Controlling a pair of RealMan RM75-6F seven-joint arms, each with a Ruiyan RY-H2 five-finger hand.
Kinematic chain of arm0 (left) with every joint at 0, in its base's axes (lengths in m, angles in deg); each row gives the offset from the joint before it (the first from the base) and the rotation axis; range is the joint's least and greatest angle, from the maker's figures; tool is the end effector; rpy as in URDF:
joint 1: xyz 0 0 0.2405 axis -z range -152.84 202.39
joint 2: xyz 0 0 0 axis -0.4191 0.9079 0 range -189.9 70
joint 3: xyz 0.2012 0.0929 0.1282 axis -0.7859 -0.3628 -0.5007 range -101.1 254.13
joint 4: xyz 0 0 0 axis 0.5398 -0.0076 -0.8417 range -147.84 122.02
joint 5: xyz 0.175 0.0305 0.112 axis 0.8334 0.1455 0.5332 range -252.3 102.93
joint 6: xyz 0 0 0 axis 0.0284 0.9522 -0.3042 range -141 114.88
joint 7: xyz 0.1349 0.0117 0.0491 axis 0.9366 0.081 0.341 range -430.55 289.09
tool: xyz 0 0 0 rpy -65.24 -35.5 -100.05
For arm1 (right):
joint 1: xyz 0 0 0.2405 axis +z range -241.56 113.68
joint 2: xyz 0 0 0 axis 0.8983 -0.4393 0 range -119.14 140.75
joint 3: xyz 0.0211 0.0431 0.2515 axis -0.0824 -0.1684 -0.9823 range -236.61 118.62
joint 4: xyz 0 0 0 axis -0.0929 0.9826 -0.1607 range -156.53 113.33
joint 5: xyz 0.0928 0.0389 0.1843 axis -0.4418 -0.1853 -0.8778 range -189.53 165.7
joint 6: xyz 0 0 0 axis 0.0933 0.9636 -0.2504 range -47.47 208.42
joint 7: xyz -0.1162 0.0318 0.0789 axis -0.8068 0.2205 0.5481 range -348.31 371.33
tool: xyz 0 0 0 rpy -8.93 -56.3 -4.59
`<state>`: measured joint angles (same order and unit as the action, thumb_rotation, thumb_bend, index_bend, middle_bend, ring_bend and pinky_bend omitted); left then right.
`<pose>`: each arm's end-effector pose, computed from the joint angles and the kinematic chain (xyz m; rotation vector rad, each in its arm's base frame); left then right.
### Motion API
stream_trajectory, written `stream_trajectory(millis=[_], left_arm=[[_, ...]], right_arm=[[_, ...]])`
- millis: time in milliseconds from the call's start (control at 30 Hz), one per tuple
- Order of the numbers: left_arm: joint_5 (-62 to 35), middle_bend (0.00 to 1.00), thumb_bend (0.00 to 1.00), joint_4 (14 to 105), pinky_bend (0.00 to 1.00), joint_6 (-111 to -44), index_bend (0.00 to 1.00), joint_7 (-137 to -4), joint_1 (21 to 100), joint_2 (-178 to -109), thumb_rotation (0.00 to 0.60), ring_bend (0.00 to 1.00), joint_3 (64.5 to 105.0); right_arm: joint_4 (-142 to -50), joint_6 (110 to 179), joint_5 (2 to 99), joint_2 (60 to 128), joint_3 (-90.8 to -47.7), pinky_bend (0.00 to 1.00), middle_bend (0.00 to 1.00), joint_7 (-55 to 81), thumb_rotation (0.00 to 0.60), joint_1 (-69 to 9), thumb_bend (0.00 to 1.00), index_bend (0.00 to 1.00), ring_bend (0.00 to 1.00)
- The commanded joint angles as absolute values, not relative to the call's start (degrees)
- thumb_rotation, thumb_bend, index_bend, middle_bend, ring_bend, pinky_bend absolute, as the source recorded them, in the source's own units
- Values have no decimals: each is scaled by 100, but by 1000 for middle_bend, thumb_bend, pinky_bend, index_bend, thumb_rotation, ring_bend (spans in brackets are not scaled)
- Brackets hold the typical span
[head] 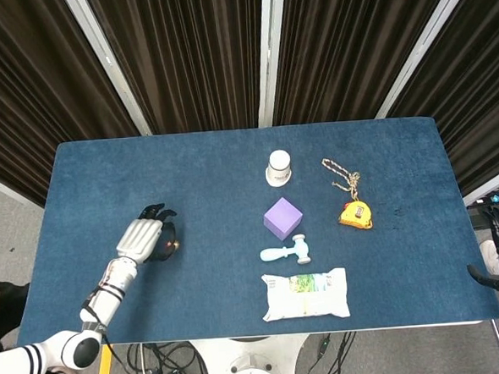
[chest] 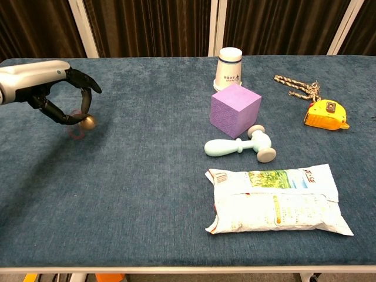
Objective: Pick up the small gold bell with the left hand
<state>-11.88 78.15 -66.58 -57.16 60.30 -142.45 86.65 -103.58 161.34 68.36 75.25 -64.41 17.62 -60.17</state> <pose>-0.1847 0.3206 0.0087 -1.7751 -1.1686 -0.9100 -0.3623 -0.1852 0.1831 1.2864 -0.9189 0.7886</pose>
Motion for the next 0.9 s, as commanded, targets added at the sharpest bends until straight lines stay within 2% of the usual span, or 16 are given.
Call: stream_trajectory(millis=[33,67,167,333,533,900], left_arm=[[-1516,157,485,8110,0,-6491,612,-6405,6009,-14235,600,0,8775],[-1489,157,486,8135,0,-6287,611,-6593,6045,-14074,600,0,8802],[-1109,157,490,7669,0,-6824,611,-5744,6085,-14250,600,0,8608],[-1165,157,490,7659,0,-6994,611,-5837,6047,-14353,600,0,8668],[-1224,157,490,7494,0,-6906,612,-5923,6102,-14473,600,0,8672],[-1652,157,487,6699,0,-6351,612,-5978,6361,-14858,600,0,8689]], right_arm=[[-10352,16134,6841,7528,-6438,0,0,1762,600,-6017,106,0,0],[-10349,16120,6830,7528,-6438,0,0,1764,600,-6016,106,0,0],[-10345,16114,6831,7538,-6439,0,0,1769,600,-6011,106,0,0],[-10353,16113,6836,7534,-6438,0,0,1757,600,-6008,106,0,0],[-10355,16082,6842,7547,-6428,0,0,1750,600,-5993,106,0,0],[-10335,16122,6825,7516,-6427,0,0,1792,600,-6034,106,0,0]])
